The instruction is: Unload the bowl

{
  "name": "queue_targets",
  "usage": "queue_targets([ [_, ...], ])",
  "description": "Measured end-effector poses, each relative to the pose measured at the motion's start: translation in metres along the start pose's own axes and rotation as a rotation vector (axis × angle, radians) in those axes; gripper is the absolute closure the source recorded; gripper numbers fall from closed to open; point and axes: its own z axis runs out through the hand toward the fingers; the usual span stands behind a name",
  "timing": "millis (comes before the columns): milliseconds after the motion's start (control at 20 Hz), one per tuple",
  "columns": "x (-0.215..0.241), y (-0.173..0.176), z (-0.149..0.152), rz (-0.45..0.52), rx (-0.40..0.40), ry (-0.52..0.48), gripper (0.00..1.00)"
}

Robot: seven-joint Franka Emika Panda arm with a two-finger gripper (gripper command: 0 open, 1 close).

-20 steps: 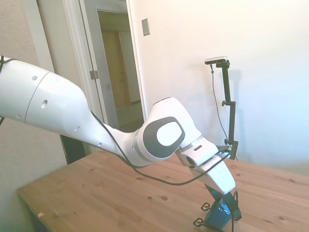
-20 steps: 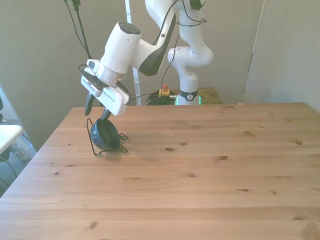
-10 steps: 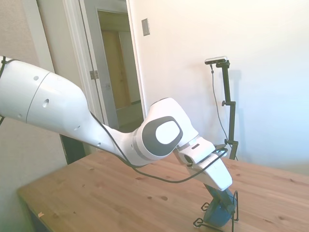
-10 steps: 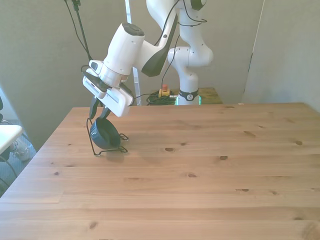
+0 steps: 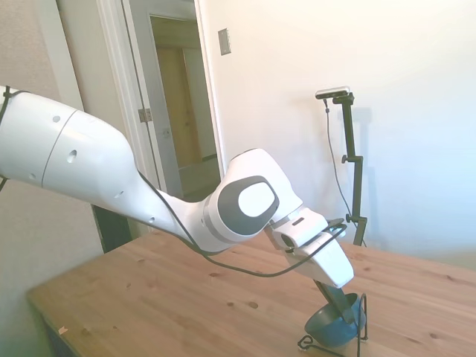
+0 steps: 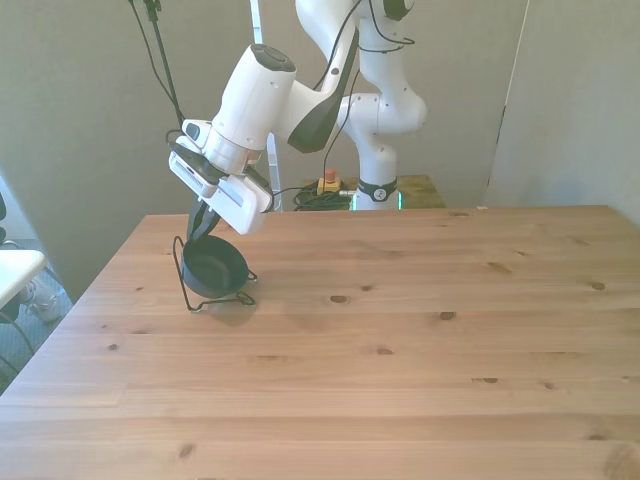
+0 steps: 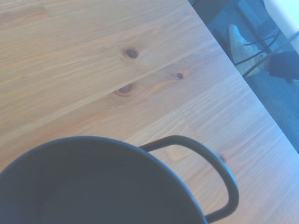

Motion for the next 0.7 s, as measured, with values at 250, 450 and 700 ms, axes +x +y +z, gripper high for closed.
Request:
queue_targets([
  [250,0.0,-0.003,-0.015,-0.001,0.015,0.006,1.0],
  [450,0.002,-0.008,-0.046,0.0,0.063,0.021,1.0],
  [700,-0.015,-0.026,-0.081,0.009,0.15,-0.041,1.0],
])
